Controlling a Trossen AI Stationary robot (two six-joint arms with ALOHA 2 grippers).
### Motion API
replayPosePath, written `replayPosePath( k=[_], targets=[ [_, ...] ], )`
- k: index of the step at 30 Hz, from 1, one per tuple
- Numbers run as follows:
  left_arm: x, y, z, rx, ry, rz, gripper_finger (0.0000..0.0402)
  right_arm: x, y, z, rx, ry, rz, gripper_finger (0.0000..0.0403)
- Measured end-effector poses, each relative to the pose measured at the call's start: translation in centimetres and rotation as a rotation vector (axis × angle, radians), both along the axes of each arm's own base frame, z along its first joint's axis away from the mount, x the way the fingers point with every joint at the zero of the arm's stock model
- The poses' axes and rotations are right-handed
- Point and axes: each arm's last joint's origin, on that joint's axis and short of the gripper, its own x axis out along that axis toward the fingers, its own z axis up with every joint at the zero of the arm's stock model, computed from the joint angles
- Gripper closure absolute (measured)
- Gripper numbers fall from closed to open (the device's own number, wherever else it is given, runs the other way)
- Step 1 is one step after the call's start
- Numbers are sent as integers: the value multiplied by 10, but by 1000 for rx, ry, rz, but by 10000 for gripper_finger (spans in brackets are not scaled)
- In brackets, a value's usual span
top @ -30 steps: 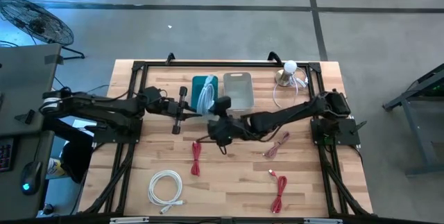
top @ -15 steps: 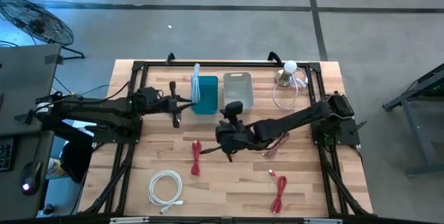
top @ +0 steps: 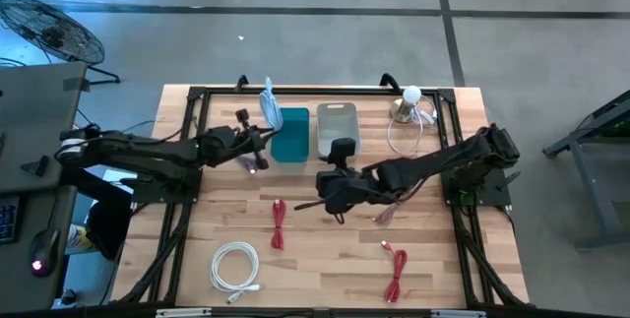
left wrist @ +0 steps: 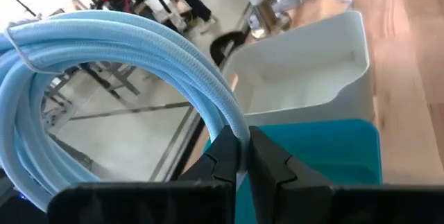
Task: Pick & Place USB Port
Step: Put the light blue HDMI cable into the blue bin
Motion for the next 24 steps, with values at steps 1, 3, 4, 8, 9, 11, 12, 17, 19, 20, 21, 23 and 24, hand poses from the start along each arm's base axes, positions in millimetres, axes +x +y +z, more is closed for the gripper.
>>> replayPosePath(
  k=[1,3,4,8,9,11,12,17,19,20,21,23,24],
  targets=[
    [4,1,-2,-3,19,0,392,0,0,0,7,3,10,176],
    [12,2,-7,-10,57,0,392,0,1,0,17,10,25,176],
    [16,3,-8,-12,69,0,392,0,1,0,19,14,29,176],
    [30,4,-10,-23,100,-21,392,-2,1,-2,23,37,38,176],
    [33,5,-10,-23,104,-21,392,-2,1,-2,24,39,38,176],
    [39,6,-10,-23,112,-21,392,-2,1,-2,24,44,36,176],
    [41,6,-11,-23,119,-22,392,-3,0,-3,23,49,36,176],
    [43,17,-18,-85,156,3,392,-3,0,-3,23,53,35,176],
    [41,24,-22,-133,167,-6,392,-3,0,-3,23,54,35,176],
    [40,28,-23,-151,164,-15,392,-3,0,-3,23,54,35,176],
    [40,30,-24,-166,162,-26,391,-3,0,-3,23,54,35,176],
    [41,34,-27,-193,152,-46,384,-3,0,-3,23,55,35,176],
    [41,36,-29,-203,155,-44,378,-3,0,-3,23,55,35,176]
  ],
)
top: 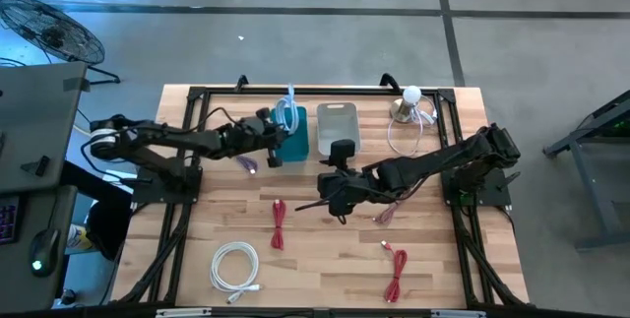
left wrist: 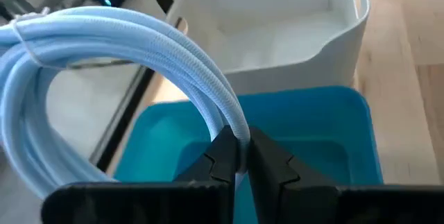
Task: Pick & Place USB Port
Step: Put the light blue HDMI cable into the blue bin, then put the brown charger cable into the gray bin
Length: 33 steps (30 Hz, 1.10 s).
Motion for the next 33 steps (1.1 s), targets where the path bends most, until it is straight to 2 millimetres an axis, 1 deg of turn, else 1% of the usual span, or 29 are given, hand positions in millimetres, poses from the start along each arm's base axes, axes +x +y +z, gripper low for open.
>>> replayPosePath(
  k=[3,6,9,11,17,28,31,33],
  targets=[
    [2,1,-5,-8,8,1,372,0,0,0,2,-1,0,176],
    [4,1,-10,-14,25,-1,379,0,0,0,25,-4,0,176],
    [5,1,-10,-17,15,-24,378,0,0,0,25,-2,0,176],
    [6,0,-10,-20,10,-39,371,0,0,0,25,-2,0,176],
    [7,-3,-10,-41,6,-134,329,0,0,-1,26,1,1,176],
    [8,-3,-6,-37,-30,-168,222,-2,1,-2,47,23,14,176],
    [7,-5,1,-43,-71,-218,205,-2,1,-2,51,27,19,176],
    [6,-8,8,-65,-111,-306,199,-2,1,-3,51,33,19,176]
  ],
)
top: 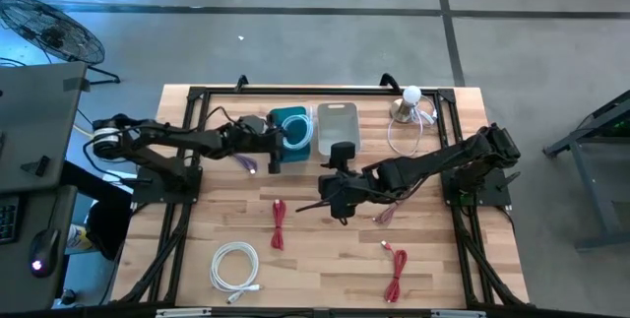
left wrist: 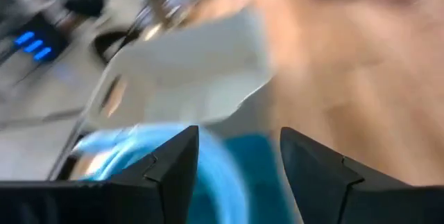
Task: Pick & Place USB Port
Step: Put the brown charger cable into the gray bin
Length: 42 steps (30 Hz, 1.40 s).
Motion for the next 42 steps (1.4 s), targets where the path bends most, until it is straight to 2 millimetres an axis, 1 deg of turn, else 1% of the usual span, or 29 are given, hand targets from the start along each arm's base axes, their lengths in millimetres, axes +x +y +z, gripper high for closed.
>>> replayPosePath(
  k=[3,5,7,11,14,17,19,22,24,26,29,34,38,42],
  targets=[
    [-3,-7,18,-30,-116,-187,197,-6,-2,5,11,1,-21,176],
    [-8,-11,31,-29,-179,-265,197,-15,-4,16,23,-33,-58,176],
    [-15,-14,42,-19,-208,-292,197,-28,-6,31,35,-74,-96,176],
    [-32,-24,60,54,-221,-295,197,-62,-5,61,103,-154,-132,176],
    [-45,-32,68,99,-199,-260,197,-94,-5,82,176,-199,-161,176],
    [-59,-38,74,115,-175,-224,197,-126,-8,94,265,-227,-222,176],
    [-67,-42,77,121,-159,-206,197,-145,-9,95,317,-258,-247,176],
    [-78,-49,78,121,-130,-203,197,-168,-11,84,389,-270,-231,176],
    [-83,-52,80,124,-127,-202,197,-180,-10,68,440,-266,-196,176],
    [-88,-55,80,124,-113,-201,197,-187,-8,49,491,-272,-154,176],
    [-91,-59,81,122,-114,-210,197,-192,-5,17,547,-282,-77,176],
    [-92,-61,81,100,-118,-216,197,-196,-3,-35,598,-264,20,176],
    [-92,-62,80,89,-101,-215,197,-200,-5,-63,633,-214,-12,176],
    [-92,-63,78,92,-84,-193,197,-205,-6,-78,671,-116,-31,176]
  ],
)
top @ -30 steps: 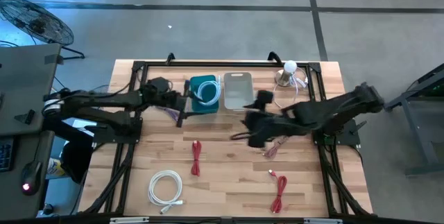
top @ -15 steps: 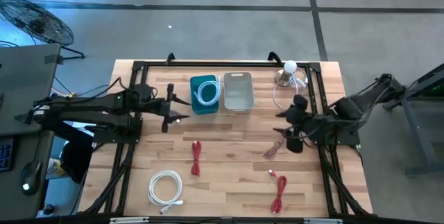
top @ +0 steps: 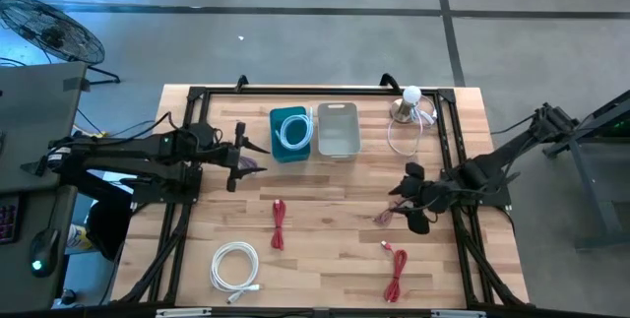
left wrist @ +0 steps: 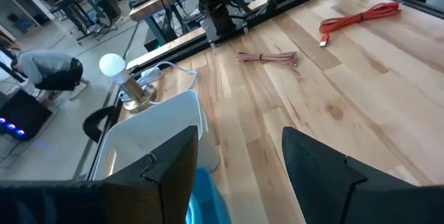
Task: Pick & Place USB Port
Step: Put the brown charger cable into the gray bin
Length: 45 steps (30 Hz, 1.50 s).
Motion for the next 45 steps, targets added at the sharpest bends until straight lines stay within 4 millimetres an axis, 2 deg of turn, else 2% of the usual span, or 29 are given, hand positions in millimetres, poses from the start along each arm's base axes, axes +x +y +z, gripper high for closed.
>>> replayPosePath(
  k=[10,18,32,45],
  targets=[
    [0,2,-1,15,7,74,197,-16,-4,-14,15,245,60,176],
    [0,4,-1,28,7,135,197,-20,-7,-17,-67,298,123,176],
    [0,5,0,47,7,166,197,1,-5,-42,-167,438,196,176],
    [5,6,-5,60,43,171,197,13,-14,-54,-172,505,190,176]
  ],
)
